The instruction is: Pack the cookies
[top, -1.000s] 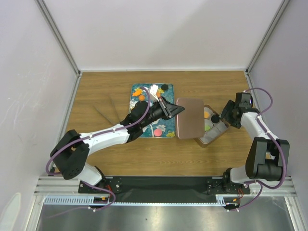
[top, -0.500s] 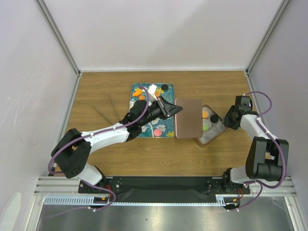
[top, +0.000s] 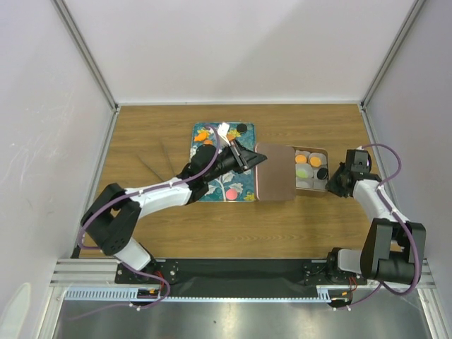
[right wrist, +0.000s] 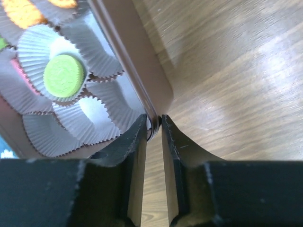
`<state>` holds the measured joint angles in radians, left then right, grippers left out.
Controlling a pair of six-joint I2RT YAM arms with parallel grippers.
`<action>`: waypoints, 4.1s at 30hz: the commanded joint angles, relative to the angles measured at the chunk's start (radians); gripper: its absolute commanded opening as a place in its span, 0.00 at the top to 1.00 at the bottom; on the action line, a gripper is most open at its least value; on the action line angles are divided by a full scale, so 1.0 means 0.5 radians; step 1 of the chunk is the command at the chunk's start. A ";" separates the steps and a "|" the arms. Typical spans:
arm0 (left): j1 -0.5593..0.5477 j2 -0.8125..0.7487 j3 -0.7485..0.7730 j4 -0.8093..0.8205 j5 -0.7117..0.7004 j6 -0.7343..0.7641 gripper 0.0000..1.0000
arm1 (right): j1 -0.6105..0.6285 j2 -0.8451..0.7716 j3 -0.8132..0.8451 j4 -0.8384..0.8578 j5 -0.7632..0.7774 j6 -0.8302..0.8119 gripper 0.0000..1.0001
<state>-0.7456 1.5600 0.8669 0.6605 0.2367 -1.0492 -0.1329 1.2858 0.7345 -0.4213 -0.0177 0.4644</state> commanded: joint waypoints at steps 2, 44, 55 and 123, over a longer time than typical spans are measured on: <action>0.086 0.159 0.177 0.228 0.216 -0.067 1.00 | 0.002 -0.154 0.025 -0.016 -0.145 0.010 0.72; 0.104 1.607 1.638 0.363 0.649 -0.896 0.87 | -0.317 0.211 0.047 1.060 -0.713 0.501 0.00; 0.062 1.767 1.782 0.299 0.597 -0.930 0.86 | -0.397 0.288 -0.012 1.229 -0.925 0.501 0.00; 0.368 1.543 1.344 0.164 0.769 -0.666 0.56 | -0.164 0.490 0.000 1.048 -0.670 0.298 0.17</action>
<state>-0.5777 2.4248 1.5517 0.7368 0.6067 -1.4334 -0.2234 1.5383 0.7029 0.1234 -0.3786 0.6350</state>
